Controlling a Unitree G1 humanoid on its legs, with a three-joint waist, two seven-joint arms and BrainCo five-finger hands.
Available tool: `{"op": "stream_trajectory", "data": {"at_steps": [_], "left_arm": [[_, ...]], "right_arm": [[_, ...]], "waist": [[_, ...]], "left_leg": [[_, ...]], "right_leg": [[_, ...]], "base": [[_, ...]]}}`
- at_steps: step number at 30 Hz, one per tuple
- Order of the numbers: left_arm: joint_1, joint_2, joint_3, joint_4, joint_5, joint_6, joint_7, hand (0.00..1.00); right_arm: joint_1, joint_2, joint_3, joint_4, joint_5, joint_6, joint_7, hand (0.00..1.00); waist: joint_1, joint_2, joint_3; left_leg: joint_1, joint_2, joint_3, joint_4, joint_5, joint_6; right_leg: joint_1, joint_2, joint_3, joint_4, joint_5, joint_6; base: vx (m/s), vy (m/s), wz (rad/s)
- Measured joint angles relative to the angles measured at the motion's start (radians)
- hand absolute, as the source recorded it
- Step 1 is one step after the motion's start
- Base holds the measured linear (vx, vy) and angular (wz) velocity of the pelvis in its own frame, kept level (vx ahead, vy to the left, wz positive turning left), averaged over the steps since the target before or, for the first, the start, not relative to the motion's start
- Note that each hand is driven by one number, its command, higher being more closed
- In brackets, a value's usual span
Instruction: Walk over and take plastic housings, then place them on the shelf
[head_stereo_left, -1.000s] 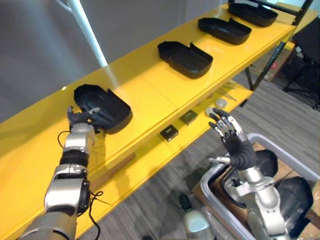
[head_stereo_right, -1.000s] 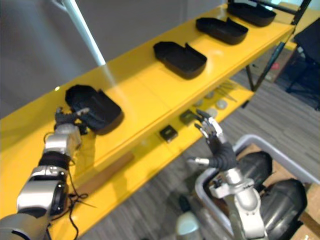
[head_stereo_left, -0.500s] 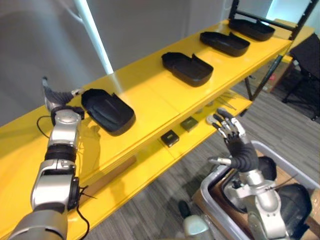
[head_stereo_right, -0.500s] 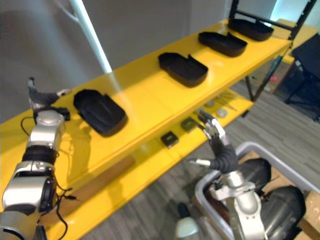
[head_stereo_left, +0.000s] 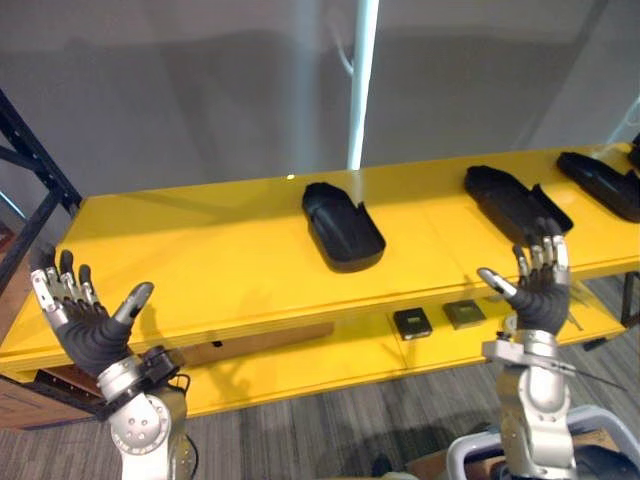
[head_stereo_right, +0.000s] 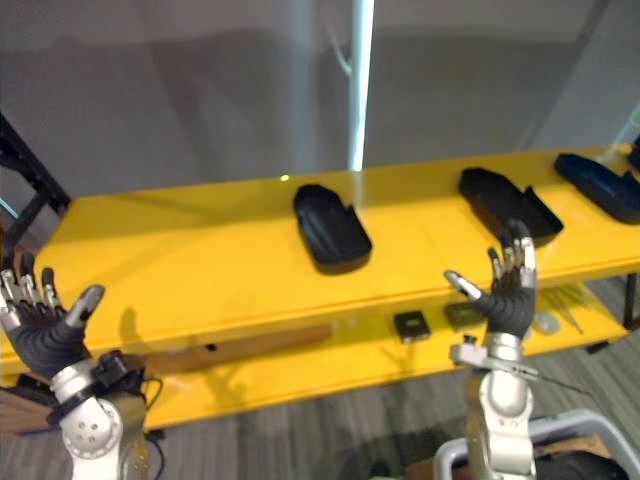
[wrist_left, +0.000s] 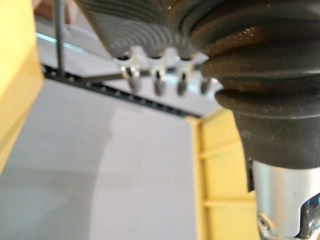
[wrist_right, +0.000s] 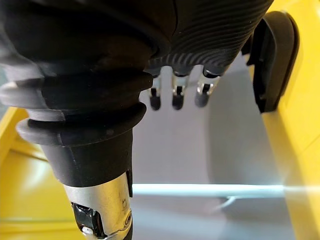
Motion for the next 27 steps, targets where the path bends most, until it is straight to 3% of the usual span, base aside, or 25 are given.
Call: {"op": "stream_trajectory", "data": {"at_steps": [8, 11, 14, 17, 27], "left_arm": [[-0.112, -0.002, 0.008, 0.005, -0.014, -0.003, 0.034, 0.00], [-0.130, -0.008, 0.023, 0.023, -0.082, -0.003, 0.050, 0.00], [-0.132, -0.021, 0.025, 0.025, -0.090, -0.012, 0.053, 0.00], [-0.130, -0.022, 0.025, 0.025, -0.090, -0.020, 0.052, 0.00], [-0.123, -0.004, 0.028, 0.034, -0.104, -0.019, 0.020, 0.00]], "right_arm": [[-0.122, 0.004, -0.021, 0.073, -0.001, -0.002, -0.041, 0.00], [-0.176, 0.002, -0.030, 0.124, -0.002, -0.001, -0.043, 0.00], [-0.188, 0.002, -0.036, 0.141, -0.003, 0.001, -0.043, 0.00], [-0.238, 0.002, -0.036, 0.186, -0.005, 0.003, -0.039, 0.00], [-0.415, -0.079, 0.009, 0.459, 0.045, 0.068, 0.053, 0.00]], "waist": [[0.000, 0.015, 0.159], [0.000, 0.028, 0.193], [0.025, 0.026, 0.198], [0.027, 0.026, 0.198], [0.056, 0.022, 0.200]], "left_leg": [[-0.130, -0.006, -0.028, 0.116, -0.024, 0.013], [-0.176, -0.004, -0.055, 0.142, -0.027, 0.016], [-0.175, 0.000, -0.066, 0.143, -0.027, 0.015], [-0.174, -0.002, -0.077, 0.143, -0.029, 0.018], [-0.159, 0.002, -0.090, 0.173, -0.046, 0.019]], "right_leg": [[-0.073, -0.018, -0.009, 0.001, 0.019, -0.008], [-0.106, -0.021, -0.027, 0.025, 0.020, -0.006], [-0.103, -0.017, -0.032, 0.031, 0.014, -0.012], [-0.099, -0.019, -0.036, 0.037, 0.012, -0.014], [-0.063, -0.024, -0.057, 0.040, -0.006, -0.017]], "base": [[-0.07, -0.004, 0.09], [-0.02, 0.004, 0.18], [0.02, -0.009, 0.11], [0.00, 0.004, 0.05], [-0.05, -0.003, 0.02]]}}
